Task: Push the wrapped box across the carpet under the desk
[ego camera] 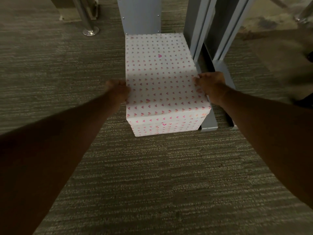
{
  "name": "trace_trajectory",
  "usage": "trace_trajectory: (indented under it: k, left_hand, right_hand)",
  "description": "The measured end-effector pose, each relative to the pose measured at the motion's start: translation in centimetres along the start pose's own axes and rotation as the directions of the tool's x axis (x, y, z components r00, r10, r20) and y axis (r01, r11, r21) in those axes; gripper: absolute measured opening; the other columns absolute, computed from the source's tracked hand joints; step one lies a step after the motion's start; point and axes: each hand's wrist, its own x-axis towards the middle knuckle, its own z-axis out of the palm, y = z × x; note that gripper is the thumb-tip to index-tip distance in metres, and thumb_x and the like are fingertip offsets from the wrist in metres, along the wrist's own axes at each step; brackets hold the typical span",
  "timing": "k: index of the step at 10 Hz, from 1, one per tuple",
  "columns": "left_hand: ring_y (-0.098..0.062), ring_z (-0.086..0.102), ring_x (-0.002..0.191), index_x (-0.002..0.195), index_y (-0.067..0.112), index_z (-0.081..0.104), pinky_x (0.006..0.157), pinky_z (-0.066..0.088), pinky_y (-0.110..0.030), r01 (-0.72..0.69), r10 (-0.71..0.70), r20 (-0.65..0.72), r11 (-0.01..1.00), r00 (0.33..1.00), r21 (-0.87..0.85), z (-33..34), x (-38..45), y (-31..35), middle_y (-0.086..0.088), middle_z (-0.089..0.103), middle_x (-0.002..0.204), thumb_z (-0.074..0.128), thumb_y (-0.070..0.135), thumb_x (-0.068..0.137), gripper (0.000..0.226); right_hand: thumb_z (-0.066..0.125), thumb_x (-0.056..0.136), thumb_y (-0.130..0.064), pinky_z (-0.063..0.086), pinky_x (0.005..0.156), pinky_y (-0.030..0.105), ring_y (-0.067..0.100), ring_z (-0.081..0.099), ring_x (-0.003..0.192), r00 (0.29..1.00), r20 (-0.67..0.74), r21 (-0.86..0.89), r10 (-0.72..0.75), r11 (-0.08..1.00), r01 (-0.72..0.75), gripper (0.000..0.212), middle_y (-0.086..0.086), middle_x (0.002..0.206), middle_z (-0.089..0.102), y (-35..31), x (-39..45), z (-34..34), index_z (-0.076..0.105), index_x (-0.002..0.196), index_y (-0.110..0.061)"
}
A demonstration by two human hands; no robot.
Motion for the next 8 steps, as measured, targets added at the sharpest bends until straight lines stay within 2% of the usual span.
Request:
trace_trajectory:
  k: [1,2,3,5,6,7,8]
  left_hand:
    - [-0.025,0.067,0.093,0.089,0.012,0.064,0.058,0.052,-0.026,0.044,-0.045,-0.006,0.993,0.999,-0.106,0.7,0.1,-0.1,-0.005,0.067,0.094,0.051,0.004,0.09,0.015]
    - [-0.016,0.065,0.079,0.079,0.015,0.062,0.054,0.051,-0.023,0.048,-0.051,-0.025,0.995,0.998,-0.092,0.9,-0.2,0.1,-0.001,0.065,0.085,0.053,0.003,0.089,0.017]
    - [-0.014,0.063,0.076,0.077,0.016,0.061,0.054,0.05,-0.023,0.056,-0.057,-0.012,0.994,0.998,-0.099,0.9,-0.1,0.0,0.0,0.064,0.083,0.053,0.003,0.089,0.02]
    - [-0.023,0.064,0.088,0.08,0.014,0.061,0.061,0.051,-0.028,0.05,-0.05,0.0,0.994,0.999,-0.1,0.9,-0.4,-0.1,-0.004,0.065,0.09,0.051,0.004,0.091,0.017]
    - [-0.026,0.063,0.099,0.101,0.012,0.06,0.075,0.055,-0.035,0.067,-0.067,0.005,0.996,0.998,-0.058,1.2,-0.7,0.3,-0.01,0.064,0.112,0.05,0.007,0.092,0.014]
    - [-0.027,0.058,0.11,0.125,0.014,0.05,0.085,0.054,-0.039,0.066,-0.064,-0.032,0.997,0.997,0.047,1.4,-1.6,0.9,-0.013,0.055,0.131,0.057,0.015,0.091,0.035]
    - [-0.036,0.037,0.135,0.145,0.016,0.031,0.102,0.041,-0.047,-0.126,0.179,-0.094,0.904,0.979,0.409,1.4,-3.1,1.1,-0.015,0.038,0.148,0.069,0.031,0.082,0.075]
  right_hand:
    - [0.07,0.092,-0.027,0.049,0.049,0.017,0.009,0.065,0.067,1.0,0.013,-0.014,-0.009,1.0,0.009,0.022,-0.005,0.082,0.066,0.2,-0.2,-0.4,0.07,0.11,-0.014]
    - [0.069,0.092,-0.026,0.049,0.05,0.016,0.009,0.065,0.07,0.999,0.023,-0.021,-0.026,0.999,0.026,0.028,0.002,0.095,0.07,0.4,-0.5,-0.8,0.069,0.116,-0.01]
    - [0.069,0.093,-0.025,0.05,0.055,0.018,0.011,0.065,0.072,0.999,0.025,-0.016,-0.025,1.0,0.025,0.031,0.006,0.103,0.07,0.4,-0.7,-0.9,0.068,0.118,-0.008]
    - [0.069,0.092,-0.025,0.049,0.054,0.019,0.01,0.065,0.071,0.999,0.032,-0.011,-0.043,0.999,0.044,0.03,0.007,0.105,0.072,0.7,-0.8,-1.0,0.069,0.116,-0.007]
    - [0.069,0.092,-0.033,0.052,0.059,0.022,0.016,0.069,0.083,0.999,0.01,-0.067,-0.052,0.996,0.052,0.035,0.01,0.117,0.071,0.8,-0.9,-0.8,0.068,0.119,-0.012]
    - [0.067,0.091,-0.043,0.049,0.062,0.022,0.023,0.068,0.101,0.994,-0.03,-0.196,-0.102,0.976,0.094,0.049,0.011,0.128,0.066,0.7,-1.3,-0.4,0.062,0.13,-0.014]
    - [0.067,0.09,-0.047,0.049,0.069,0.02,0.028,0.067,0.11,0.941,-0.015,-0.386,-0.339,0.87,0.307,0.059,0.014,0.128,0.065,0.8,-2.7,0.2,0.055,0.135,-0.01]
